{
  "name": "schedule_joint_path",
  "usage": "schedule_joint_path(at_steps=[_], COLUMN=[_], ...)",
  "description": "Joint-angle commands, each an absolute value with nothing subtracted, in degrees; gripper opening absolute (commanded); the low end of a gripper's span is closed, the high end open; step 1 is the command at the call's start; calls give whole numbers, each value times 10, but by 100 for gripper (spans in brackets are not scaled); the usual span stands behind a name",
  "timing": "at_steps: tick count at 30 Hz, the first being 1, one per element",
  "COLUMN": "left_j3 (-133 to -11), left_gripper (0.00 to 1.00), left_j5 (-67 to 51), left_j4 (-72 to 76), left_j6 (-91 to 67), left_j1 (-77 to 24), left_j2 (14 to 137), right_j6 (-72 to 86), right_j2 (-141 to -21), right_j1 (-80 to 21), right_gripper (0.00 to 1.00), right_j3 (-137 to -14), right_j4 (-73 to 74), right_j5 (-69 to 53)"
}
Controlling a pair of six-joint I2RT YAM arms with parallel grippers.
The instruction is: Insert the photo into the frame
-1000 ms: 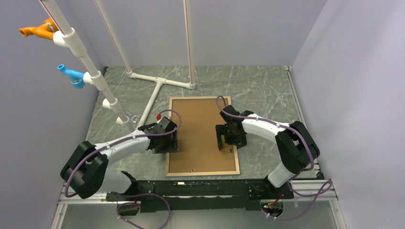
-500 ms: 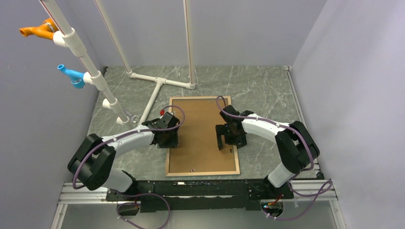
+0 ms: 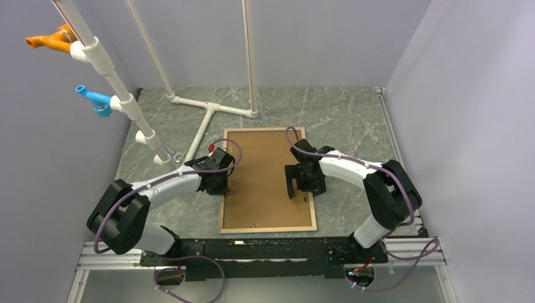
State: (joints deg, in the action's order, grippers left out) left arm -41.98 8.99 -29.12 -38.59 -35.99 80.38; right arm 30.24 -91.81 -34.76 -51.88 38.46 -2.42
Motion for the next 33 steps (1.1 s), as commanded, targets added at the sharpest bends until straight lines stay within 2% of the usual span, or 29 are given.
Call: schedule_joint_path(at_steps=[1, 5, 9, 12, 16, 18, 20, 25, 30, 31, 33], left_j3=[-400, -402, -404, -404, -408, -408, -407, -386, -362, -359, -354], left_gripper=[7, 3, 7, 24, 54, 64, 69, 73, 73, 73, 73], left_j5=[70, 64, 58, 56, 58, 58, 55, 38, 30, 29, 26], left_j4=[-247, -248, -255, -261, -276, -284, -288, -280, -269, -267, -262], left_j6=[-370, -368, -375, -383, -388, -389, -391, -401, -406, -407, -408], left_j1=[-365, -365, -364, -362, -358, -358, -358, -358, -358, -358, -359], left_j2=[803, 787, 759, 731, 700, 690, 684, 680, 680, 680, 679], right_j6=[312, 313, 312, 311, 314, 314, 314, 315, 318, 319, 318], right_j2=[-927, -919, -911, -901, -885, -878, -874, -874, -870, -868, -863], right_j1=[-353, -352, -352, -352, -352, -352, -352, -352, -353, -353, -354], right_gripper=[91, 91, 91, 95, 98, 98, 98, 97, 91, 88, 74], right_j3=[-523, -525, -524, -518, -508, -505, -502, -493, -490, -490, -491], right_j4=[378, 383, 388, 388, 388, 389, 390, 388, 396, 400, 404], right_j5=[-30, -27, -25, -27, -25, -23, -21, -19, -4, -2, -1])
